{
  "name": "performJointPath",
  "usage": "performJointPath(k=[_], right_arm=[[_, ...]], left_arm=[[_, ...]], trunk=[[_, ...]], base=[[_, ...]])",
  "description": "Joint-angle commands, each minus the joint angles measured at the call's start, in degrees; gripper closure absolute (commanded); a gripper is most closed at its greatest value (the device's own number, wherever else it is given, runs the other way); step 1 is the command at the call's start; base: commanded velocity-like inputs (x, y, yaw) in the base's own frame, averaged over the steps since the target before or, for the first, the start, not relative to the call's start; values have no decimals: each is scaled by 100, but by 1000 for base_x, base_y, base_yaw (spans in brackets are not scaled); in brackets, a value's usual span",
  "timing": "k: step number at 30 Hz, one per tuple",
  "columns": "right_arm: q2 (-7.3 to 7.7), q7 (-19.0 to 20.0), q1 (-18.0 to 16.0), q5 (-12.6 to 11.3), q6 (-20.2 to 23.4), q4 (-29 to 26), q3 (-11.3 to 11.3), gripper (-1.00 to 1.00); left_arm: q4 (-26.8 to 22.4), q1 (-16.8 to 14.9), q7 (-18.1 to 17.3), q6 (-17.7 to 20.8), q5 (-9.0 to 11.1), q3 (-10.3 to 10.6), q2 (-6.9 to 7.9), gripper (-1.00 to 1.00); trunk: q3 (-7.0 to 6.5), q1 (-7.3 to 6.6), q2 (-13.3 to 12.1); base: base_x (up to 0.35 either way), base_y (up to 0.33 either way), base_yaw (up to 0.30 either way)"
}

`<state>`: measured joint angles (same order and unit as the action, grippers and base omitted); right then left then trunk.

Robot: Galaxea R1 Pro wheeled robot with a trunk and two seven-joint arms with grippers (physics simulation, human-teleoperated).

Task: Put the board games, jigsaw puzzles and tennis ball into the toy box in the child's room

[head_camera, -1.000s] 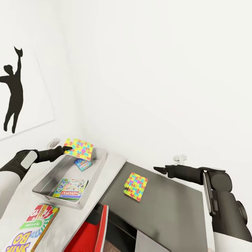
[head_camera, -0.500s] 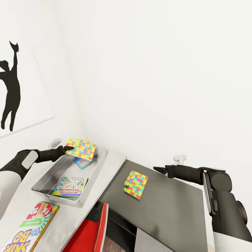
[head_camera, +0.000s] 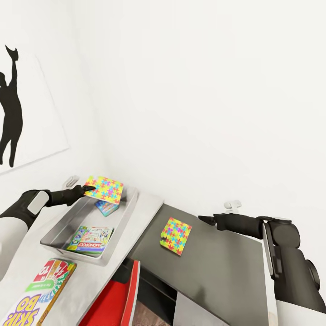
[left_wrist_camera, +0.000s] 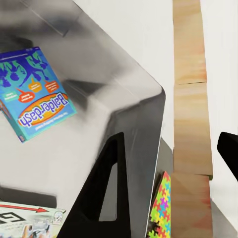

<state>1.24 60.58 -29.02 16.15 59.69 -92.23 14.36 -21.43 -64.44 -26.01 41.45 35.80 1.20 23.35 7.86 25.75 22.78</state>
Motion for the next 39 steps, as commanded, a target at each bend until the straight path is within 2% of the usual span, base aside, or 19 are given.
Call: performJointPath(k=[1,11,39], right_arm=[[-1,59,-8,55,31,-6,6,-100],[-1,59,-8,55,31,-6,13,-100],[-1,59,-3,55,31,-6,14,-100]], left_arm=[[-1,-14,36,37,30,8,3,100],[1,-38,244,67,46,-5,-4,100],[1,-43,290,72,50,-5,-6,100]], trunk=[[23,3,14],[116,3,14],[378,3,14]], base=[[0,0,0],[0,0,0],[0,0,0]])
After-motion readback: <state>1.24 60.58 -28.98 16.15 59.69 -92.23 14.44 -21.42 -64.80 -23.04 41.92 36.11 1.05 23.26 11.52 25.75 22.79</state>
